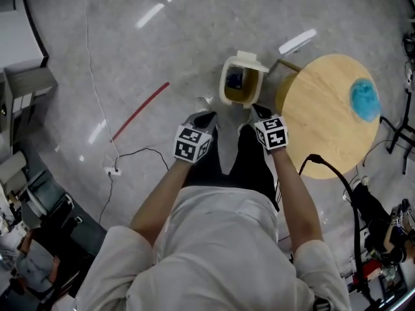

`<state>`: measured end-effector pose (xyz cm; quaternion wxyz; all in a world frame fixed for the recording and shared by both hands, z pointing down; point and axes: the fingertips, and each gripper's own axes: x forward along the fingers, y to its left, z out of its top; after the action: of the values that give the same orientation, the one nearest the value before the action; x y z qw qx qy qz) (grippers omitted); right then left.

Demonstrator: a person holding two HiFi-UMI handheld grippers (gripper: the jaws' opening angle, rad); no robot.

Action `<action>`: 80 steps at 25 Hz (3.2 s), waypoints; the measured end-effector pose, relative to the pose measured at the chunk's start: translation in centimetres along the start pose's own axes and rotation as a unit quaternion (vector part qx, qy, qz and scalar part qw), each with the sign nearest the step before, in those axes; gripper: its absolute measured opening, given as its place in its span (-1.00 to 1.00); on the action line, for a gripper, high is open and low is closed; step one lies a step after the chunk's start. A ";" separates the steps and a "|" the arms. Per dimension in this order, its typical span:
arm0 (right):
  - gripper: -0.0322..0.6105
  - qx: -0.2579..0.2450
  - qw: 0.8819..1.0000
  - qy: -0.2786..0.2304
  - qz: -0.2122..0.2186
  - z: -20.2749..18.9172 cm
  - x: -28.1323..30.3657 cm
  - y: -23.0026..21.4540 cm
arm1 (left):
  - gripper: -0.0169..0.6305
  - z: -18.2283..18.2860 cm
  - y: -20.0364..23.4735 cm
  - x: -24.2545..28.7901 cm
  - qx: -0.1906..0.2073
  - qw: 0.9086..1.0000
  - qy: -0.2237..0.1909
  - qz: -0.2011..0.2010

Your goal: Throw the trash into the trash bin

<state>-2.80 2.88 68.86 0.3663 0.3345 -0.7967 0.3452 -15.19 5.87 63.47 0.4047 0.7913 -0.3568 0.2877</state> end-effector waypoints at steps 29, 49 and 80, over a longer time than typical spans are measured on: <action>-0.89 0.010 0.995 -0.095 -0.032 5.7 -16.7 2.5 | -0.94 8.3 -7.6 -8.4 0.074 0.996 -0.023 -0.036; -0.89 0.058 0.988 -0.133 -0.046 6.2 -18.6 1.6 | -0.93 11.7 -10.4 -7.1 0.105 0.992 -0.031 -0.067; -0.89 0.140 0.969 -0.160 -0.126 -2.0 -29.7 -13.8 | -0.93 15.4 -25.7 3.2 0.167 0.977 -0.004 -0.132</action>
<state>23.80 5.39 49.88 0.2243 0.5310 -0.7400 0.3467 9.71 2.52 46.83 0.2996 0.8889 -0.1977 0.2846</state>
